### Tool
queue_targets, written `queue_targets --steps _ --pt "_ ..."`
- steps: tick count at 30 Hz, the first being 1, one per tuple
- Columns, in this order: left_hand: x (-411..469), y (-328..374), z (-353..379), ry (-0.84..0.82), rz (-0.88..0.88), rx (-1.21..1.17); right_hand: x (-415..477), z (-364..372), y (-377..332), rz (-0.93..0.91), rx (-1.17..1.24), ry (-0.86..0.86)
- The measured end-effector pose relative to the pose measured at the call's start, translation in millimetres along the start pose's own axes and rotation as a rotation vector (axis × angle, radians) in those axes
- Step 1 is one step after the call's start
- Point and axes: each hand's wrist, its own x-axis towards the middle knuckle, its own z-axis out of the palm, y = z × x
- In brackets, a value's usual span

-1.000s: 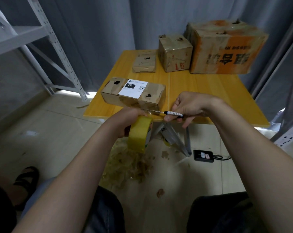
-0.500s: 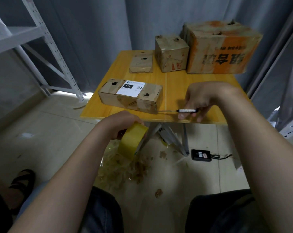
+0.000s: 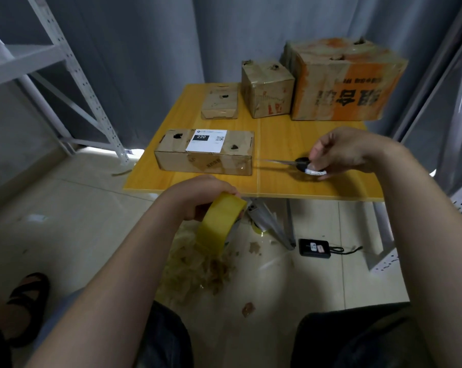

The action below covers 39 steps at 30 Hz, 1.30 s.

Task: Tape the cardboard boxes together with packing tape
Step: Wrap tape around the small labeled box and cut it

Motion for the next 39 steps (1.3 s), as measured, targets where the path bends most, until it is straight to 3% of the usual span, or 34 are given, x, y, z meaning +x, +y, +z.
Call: queue_targets --steps 4,9,11,13,16,18,23,30,35,39 --pt "-2 1 0 -0.015 0.008 -0.014 8 1 8 0.021 -0.341 0.142" --pt "-3 0 -2 0.000 0.035 -0.034 17 19 -6 0.051 -0.457 0.383" --pt "-5 -1 -4 -0.006 0.037 -0.046 20 35 -14 -0.042 -0.489 0.523" --pt "-6 -3 -7 -0.006 0.044 -0.037 25 60 -24 -0.261 -0.380 0.580" --pt "-7 -7 -12 -0.037 0.046 -0.044 36 96 -49 -0.551 -0.261 0.495" --pt "-8 -9 -15 -0.046 0.050 -0.051 47 114 -63 -0.637 -0.288 0.433" --pt "-8 -12 -21 -0.031 0.090 -0.061 72 141 -72 -0.537 -0.408 0.401" --pt "-9 -16 -33 -0.069 0.099 -0.077 80 130 -62 -0.497 -0.488 0.160" --pt "-5 -18 -36 -0.087 0.100 -0.095 83 131 -55 -0.567 -0.569 0.190" --pt "-3 -19 -37 -0.123 0.146 -0.144 77 130 -46 -0.657 -0.463 0.235"
